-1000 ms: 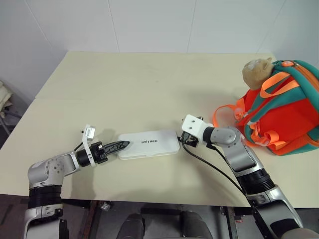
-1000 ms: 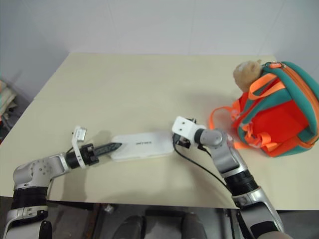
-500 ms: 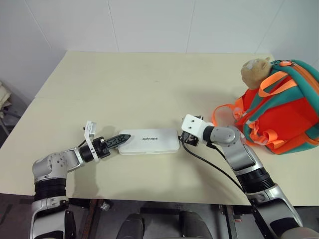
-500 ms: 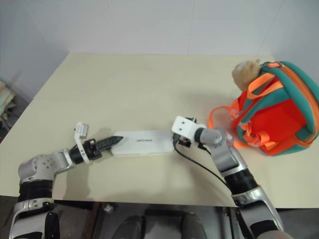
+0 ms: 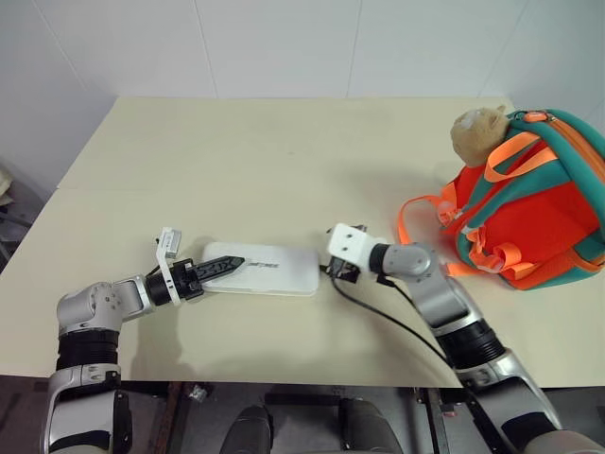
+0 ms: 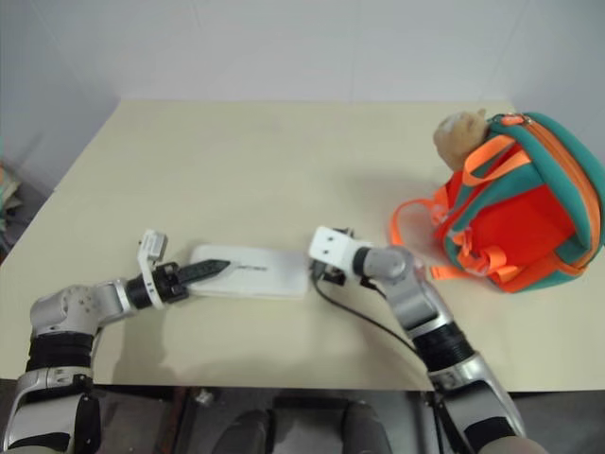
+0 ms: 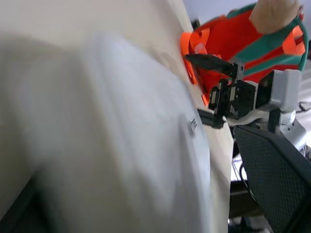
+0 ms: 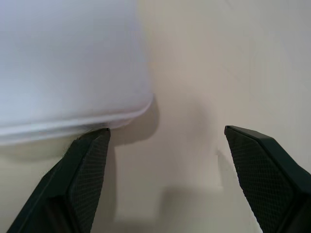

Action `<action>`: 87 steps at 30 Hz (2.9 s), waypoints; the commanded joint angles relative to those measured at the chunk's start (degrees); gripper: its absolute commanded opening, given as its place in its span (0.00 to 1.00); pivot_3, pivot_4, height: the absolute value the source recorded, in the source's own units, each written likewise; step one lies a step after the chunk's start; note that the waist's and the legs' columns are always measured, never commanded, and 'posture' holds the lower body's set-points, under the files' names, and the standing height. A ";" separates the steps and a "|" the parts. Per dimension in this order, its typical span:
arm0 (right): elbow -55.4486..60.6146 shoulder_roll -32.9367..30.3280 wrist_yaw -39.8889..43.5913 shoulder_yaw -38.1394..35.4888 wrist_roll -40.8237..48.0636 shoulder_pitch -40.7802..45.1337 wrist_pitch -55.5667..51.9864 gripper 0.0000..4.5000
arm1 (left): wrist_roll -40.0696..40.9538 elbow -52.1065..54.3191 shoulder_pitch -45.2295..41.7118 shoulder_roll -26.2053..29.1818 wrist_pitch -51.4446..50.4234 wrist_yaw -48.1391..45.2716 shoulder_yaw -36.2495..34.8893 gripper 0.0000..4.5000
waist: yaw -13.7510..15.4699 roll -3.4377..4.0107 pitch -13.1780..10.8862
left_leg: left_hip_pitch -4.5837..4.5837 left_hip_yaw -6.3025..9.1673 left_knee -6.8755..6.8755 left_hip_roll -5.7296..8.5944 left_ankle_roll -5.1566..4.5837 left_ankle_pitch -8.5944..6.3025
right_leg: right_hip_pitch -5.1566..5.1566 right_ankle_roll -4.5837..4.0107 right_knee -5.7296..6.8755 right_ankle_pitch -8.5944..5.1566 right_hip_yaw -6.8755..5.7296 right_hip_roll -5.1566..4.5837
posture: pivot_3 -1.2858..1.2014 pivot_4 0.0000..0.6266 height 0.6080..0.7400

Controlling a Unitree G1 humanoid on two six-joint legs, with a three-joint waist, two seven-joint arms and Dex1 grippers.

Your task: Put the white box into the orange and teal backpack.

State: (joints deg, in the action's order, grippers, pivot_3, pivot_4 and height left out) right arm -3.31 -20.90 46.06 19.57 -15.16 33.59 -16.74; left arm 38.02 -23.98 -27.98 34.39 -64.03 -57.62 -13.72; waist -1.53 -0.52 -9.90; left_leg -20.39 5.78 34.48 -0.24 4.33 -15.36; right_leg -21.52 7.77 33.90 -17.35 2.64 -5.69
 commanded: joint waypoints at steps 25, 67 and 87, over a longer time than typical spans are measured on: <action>1.23 -0.28 0.27 0.57 1.74 1.12 1.38 1.00 | -7.01 -14.05 -4.66 10.23 5.90 -6.49 8.52 0.99 | -1.11 -0.17 -0.11 | 0.03 0.01 -0.58 -0.33 0.08 0.14 | -0.32 0.20 0.02 0.12 -0.10 0.30 | 0.52 0.24 1.00; 3.83 -4.72 -0.67 -3.10 3.83 0.36 -0.19 1.00 | -4.23 -16.34 -11.91 8.50 -3.61 -0.97 -3.80 0.42 | -0.87 -0.67 -0.30 | -0.85 0.01 -0.46 -0.36 0.13 0.11 | -1.18 0.25 0.42 0.11 -0.12 0.35 | 0.52 0.24 1.00; 8.31 -6.91 -3.22 -6.38 5.53 -2.62 -4.64 1.00 | -1.10 2.34 -3.22 9.92 -6.76 1.71 1.32 0.42 | -0.15 -0.89 -0.53 | -1.00 -0.14 -0.45 -0.37 0.38 0.13 | -1.30 0.25 0.46 0.11 -0.12 0.30 | 0.52 0.24 1.00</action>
State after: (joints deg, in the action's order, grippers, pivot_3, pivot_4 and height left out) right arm 2.20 -27.33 43.21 14.41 -10.35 30.87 -21.42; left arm 40.35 -23.64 -32.72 42.57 -71.63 -55.78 -17.07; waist -1.68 -1.41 -10.42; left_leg -21.38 5.64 34.03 -0.61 4.71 -15.23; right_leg -22.82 8.01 34.31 -17.25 2.52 -5.39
